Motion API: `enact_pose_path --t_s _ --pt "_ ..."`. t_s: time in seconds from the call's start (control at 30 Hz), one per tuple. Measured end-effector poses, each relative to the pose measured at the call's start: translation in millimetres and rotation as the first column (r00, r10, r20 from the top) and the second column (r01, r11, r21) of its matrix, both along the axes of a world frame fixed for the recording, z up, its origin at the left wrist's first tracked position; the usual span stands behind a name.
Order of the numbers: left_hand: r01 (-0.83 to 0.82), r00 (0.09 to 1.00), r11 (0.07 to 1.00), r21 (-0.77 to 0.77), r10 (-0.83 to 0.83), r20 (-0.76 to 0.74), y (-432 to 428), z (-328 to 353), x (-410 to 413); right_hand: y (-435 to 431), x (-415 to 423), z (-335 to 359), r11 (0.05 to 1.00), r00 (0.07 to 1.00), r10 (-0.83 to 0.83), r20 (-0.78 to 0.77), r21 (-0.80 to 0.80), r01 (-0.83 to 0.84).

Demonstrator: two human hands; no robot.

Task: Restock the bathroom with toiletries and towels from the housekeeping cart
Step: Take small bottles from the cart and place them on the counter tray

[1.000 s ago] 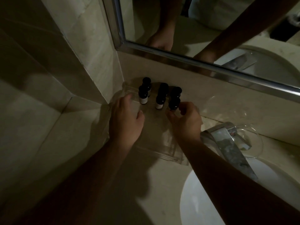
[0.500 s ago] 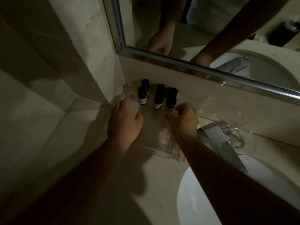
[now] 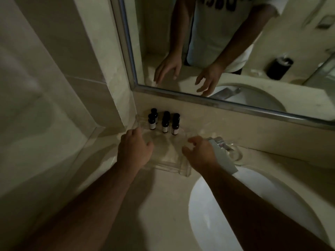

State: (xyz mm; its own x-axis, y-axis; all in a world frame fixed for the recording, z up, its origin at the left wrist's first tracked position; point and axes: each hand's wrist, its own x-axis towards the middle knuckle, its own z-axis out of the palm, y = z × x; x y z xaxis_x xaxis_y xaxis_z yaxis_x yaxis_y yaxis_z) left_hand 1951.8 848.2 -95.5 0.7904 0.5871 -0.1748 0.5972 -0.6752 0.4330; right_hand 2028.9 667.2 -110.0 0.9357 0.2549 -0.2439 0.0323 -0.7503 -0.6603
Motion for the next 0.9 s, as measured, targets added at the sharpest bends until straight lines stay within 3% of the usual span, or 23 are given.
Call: enact_pose_path --t_s 0.47,0.67,0.9 --pt "0.345 0.934 0.939 0.006 -0.343 0.101 -80.7 92.6 2.3 -134.3 -47.2 110.8 0.973 0.965 -0.123 0.233 -0.164 0.164" --pt "0.511 0.844 0.856 0.084 -0.518 0.142 -135.3 150.0 -8.9 -202.9 -86.6 155.2 0.931 0.922 -0.293 0.253 -0.146 0.336" --pt "0.661 0.7 0.724 0.195 -0.689 0.185 -203.6 210.5 -32.1 -277.3 -145.5 226.1 0.823 0.864 -0.351 0.361 -0.321 0.468"
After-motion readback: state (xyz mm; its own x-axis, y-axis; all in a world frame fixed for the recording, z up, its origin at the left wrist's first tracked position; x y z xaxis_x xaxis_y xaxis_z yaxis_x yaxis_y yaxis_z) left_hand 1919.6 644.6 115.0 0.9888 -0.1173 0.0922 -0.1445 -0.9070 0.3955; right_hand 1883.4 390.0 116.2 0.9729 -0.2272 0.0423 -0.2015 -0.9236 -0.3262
